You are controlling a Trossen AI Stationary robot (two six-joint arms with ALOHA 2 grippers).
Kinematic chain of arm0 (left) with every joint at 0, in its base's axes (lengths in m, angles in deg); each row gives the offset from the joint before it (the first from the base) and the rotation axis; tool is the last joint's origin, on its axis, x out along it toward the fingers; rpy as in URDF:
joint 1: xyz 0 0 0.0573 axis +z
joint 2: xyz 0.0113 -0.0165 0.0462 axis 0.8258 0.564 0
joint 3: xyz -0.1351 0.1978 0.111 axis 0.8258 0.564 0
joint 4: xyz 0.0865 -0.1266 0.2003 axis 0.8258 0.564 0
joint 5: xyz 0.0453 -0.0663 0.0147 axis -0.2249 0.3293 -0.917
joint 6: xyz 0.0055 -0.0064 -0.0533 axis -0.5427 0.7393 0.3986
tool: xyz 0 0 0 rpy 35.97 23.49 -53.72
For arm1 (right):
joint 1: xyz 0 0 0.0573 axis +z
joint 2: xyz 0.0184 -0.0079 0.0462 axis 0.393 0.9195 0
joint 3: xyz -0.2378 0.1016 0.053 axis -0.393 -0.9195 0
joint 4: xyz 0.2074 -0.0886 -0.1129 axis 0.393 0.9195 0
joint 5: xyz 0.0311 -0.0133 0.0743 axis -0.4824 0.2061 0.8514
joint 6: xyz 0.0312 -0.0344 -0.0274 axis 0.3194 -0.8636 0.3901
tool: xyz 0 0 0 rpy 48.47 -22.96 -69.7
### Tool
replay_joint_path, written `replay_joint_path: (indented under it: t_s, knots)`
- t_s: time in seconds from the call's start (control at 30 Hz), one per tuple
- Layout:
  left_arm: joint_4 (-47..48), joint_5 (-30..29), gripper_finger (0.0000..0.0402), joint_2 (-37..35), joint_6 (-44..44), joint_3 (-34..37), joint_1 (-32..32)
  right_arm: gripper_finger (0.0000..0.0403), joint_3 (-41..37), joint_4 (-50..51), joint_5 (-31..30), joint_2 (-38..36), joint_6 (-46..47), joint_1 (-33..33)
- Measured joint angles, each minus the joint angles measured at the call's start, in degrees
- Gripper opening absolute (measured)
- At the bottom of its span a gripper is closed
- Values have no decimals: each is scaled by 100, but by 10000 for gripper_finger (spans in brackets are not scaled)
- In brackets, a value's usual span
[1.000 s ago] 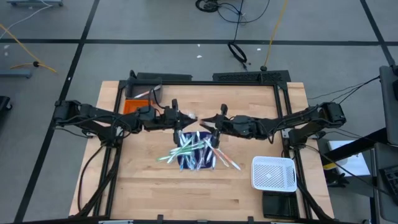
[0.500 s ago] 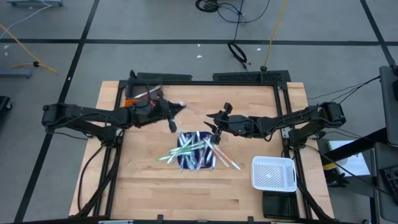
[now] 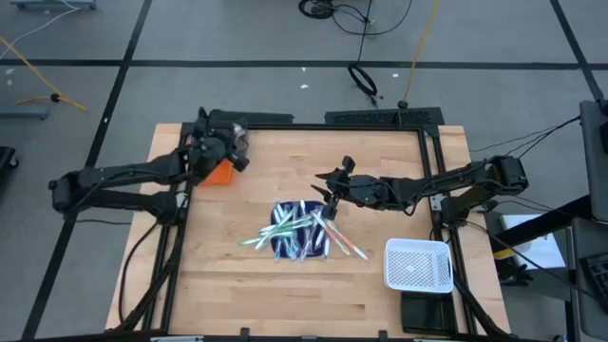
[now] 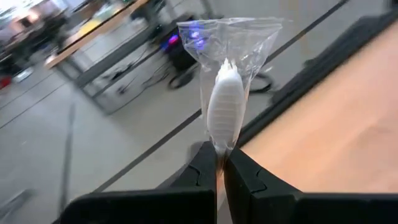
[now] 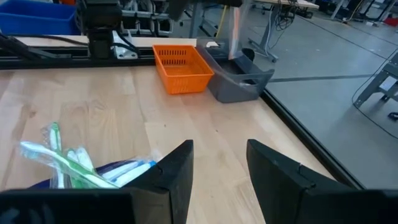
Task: Pick & Place Toothbrushes
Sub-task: Put the orange toothbrush into the transparent black bin
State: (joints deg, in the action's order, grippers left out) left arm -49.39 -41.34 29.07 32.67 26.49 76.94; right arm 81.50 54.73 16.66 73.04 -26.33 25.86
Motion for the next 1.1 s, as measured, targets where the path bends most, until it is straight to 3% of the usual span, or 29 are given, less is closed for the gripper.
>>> replay_joint_path:
  t_s: [0.4,0.63,0.8,1.1]
  knots:
    - [715,416,0,513,-355,0,1633,140,0,-1,4,0,2,0]
    - [909,901,0,969,-595,-48,2098,141,0,1,4,0,2,0]
    - [1642,949,0,1360,-536,-543,2381,141,0,1,4,0,2,0]
    - [2113,1667,1,1978,-514,-1077,2769,140,0,3,6,2,2,0]
